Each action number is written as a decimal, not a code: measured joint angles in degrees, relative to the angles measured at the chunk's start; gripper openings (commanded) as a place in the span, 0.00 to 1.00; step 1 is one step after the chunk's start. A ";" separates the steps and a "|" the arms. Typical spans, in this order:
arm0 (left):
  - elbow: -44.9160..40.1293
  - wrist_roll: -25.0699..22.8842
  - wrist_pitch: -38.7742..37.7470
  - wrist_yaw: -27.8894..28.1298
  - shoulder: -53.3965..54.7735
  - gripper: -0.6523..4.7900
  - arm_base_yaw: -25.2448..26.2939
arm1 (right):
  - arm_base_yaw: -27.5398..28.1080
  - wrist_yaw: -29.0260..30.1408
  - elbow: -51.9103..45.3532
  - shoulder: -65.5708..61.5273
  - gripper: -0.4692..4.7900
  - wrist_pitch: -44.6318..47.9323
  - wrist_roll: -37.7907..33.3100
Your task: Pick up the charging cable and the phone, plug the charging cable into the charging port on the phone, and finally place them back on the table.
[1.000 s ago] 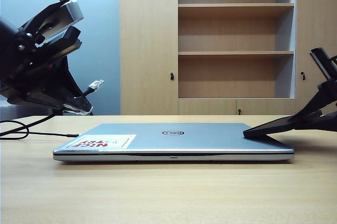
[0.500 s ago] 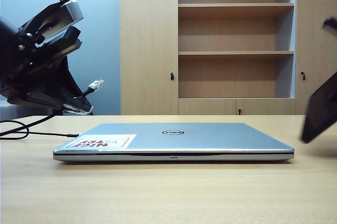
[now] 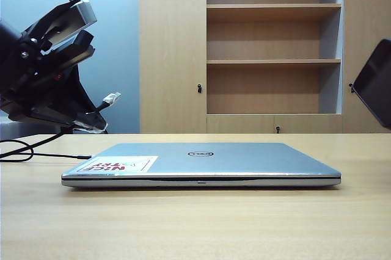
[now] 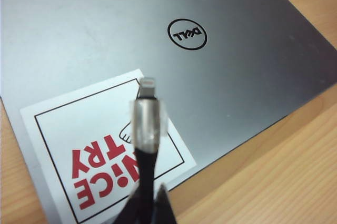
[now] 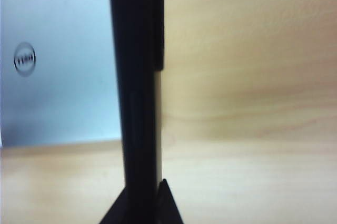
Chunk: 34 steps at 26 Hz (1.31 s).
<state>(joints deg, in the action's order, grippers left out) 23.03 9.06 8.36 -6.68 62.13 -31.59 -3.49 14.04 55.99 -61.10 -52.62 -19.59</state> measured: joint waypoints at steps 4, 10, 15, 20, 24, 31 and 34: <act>0.00 -0.02 0.00 0.00 0.00 0.11 0.00 | -4.55 -3.69 1.22 0.00 0.08 -4.24 0.37; 0.00 -0.02 0.00 0.00 0.00 0.11 0.00 | -12.13 -7.61 1.29 -4.68 0.08 -11.89 0.57; 0.00 -0.02 0.00 0.00 0.00 0.11 0.00 | -14.60 -9.42 1.31 -9.25 0.08 -13.77 0.59; 0.00 -0.02 0.00 0.00 0.00 0.11 0.00 | -14.51 -9.64 1.33 -12.66 0.08 -13.33 0.63; 0.00 -0.02 0.00 0.00 0.00 0.11 0.00 | -14.53 -9.51 1.33 -14.78 0.08 -11.93 1.55; 0.00 -0.02 0.00 0.00 0.00 0.11 0.00 | -14.53 -9.38 1.66 -17.73 0.08 -11.41 1.99; 0.00 -0.02 0.02 0.00 0.00 0.11 0.00 | -14.51 -9.25 1.99 -18.43 0.12 -11.19 2.86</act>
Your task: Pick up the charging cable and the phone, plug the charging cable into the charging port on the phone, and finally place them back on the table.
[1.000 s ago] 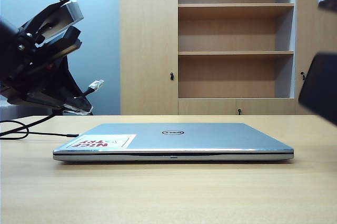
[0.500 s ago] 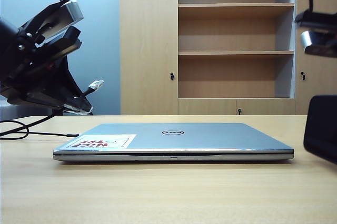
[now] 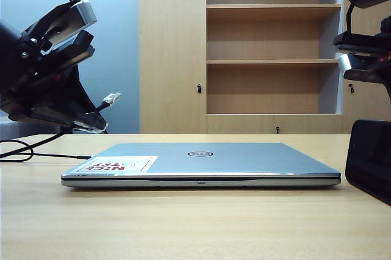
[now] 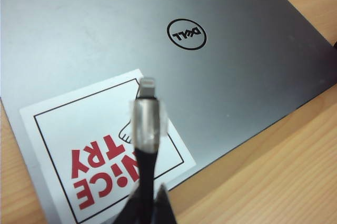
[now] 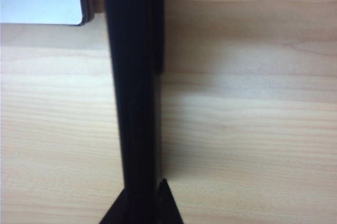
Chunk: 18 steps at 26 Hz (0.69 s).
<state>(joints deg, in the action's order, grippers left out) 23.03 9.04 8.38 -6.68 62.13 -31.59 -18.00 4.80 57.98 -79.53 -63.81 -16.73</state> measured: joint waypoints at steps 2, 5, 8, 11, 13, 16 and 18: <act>0.00 0.00 0.00 0.00 0.00 0.11 0.00 | 0.00 0.00 0.00 0.00 0.23 0.07 0.04; 0.00 0.00 0.00 0.00 0.00 0.11 0.00 | 0.00 0.17 -0.33 -0.26 0.32 1.09 0.31; 0.00 0.00 0.00 0.00 0.00 0.11 0.00 | -0.02 0.17 -0.52 -1.03 0.32 4.20 0.33; 0.00 0.00 0.00 0.00 0.00 0.11 0.00 | 0.00 0.15 -0.48 -0.83 0.32 6.19 0.33; 0.00 0.00 0.00 0.00 0.00 0.11 0.00 | 0.00 0.17 -0.48 -1.07 0.32 6.99 0.33; 0.00 0.00 0.00 0.00 0.00 0.11 -0.02 | 0.00 0.15 -0.46 -2.45 0.32 7.67 0.33; 0.00 0.00 0.00 0.00 0.00 0.11 0.00 | 0.00 0.15 -0.48 -3.76 0.32 7.63 0.33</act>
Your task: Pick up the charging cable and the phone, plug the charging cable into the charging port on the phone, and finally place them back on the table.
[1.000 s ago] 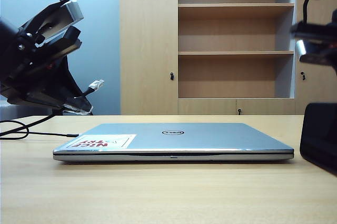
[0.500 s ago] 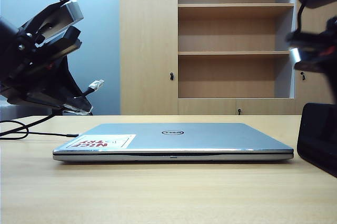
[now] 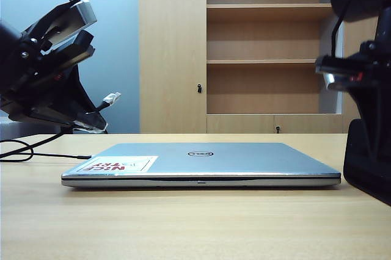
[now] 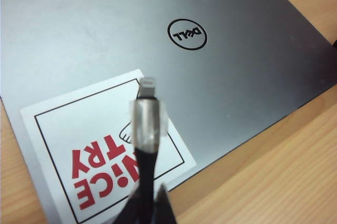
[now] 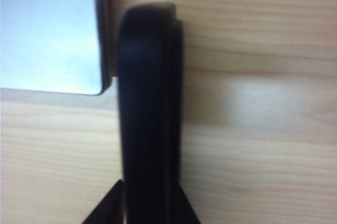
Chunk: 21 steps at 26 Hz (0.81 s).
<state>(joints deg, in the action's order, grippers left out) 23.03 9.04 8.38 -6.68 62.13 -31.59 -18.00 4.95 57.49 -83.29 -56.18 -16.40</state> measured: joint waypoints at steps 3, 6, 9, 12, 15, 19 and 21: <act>0.00 0.00 0.00 0.00 0.00 0.11 -0.02 | 0.00 0.00 0.00 -1.62 0.32 0.04 0.00; 0.00 0.00 0.00 0.00 0.00 0.11 0.00 | 0.00 0.00 0.00 -3.67 0.17 0.07 0.00; 0.00 0.00 0.00 0.00 0.00 0.11 -0.02 | 0.02 -0.13 0.13 -4.70 0.08 -0.24 0.26; 0.00 0.00 0.00 0.00 0.00 0.11 0.00 | 0.00 -0.09 0.17 -4.70 0.08 -0.79 0.22; 0.00 0.00 -0.02 0.04 0.00 0.11 -0.59 | 0.02 0.87 2.03 -4.66 0.08 -6.08 0.20; 0.00 0.00 -0.26 0.02 0.00 0.11 -4.94 | 0.04 3.65 6.25 -1.66 0.08 -6.71 0.20; 0.00 0.42 -0.76 0.02 0.00 0.11 -7.39 | 0.04 7.89 7.63 0.17 0.08 -3.39 0.20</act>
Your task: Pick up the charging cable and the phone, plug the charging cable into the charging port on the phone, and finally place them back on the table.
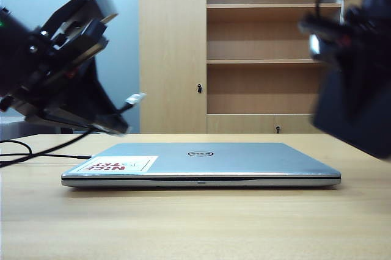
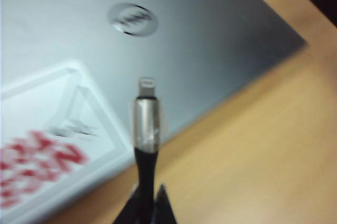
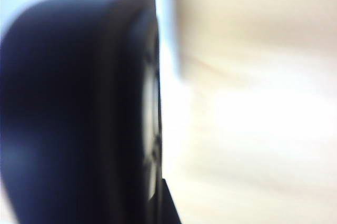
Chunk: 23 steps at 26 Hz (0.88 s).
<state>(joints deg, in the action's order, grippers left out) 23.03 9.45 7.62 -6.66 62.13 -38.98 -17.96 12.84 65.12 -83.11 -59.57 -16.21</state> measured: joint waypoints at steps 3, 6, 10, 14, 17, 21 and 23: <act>0.00 2.23 -0.33 -0.04 0.00 0.11 -3.96 | -0.02 7.72 0.15 1.49 0.08 6.56 0.00; 0.00 5.03 -0.44 0.00 0.00 0.11 -6.49 | -0.02 15.21 0.07 1.29 0.08 11.93 -0.02; 0.00 11.47 -0.85 -0.09 0.00 0.11 -10.71 | -0.02 21.81 -1.14 1.22 0.08 21.22 -1.27; 0.00 14.78 -0.90 -0.11 0.00 0.11 -11.76 | 0.02 26.88 -4.81 1.22 0.08 33.00 -4.63; 0.00 17.11 -0.90 -0.04 0.00 0.11 -11.76 | 0.00 29.92 -8.39 1.20 0.08 40.74 -8.92; 0.00 19.69 -0.94 -0.09 0.00 0.11 -11.91 | 0.04 32.52 -14.95 1.14 0.08 56.26 -16.79; 0.00 20.41 -0.96 -0.07 0.00 0.11 -11.93 | 0.02 33.09 -16.98 1.14 0.08 60.74 -19.39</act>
<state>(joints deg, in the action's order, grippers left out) 23.03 29.87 6.66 -6.72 62.13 -50.92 -17.93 45.93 48.14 -81.97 1.17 -35.59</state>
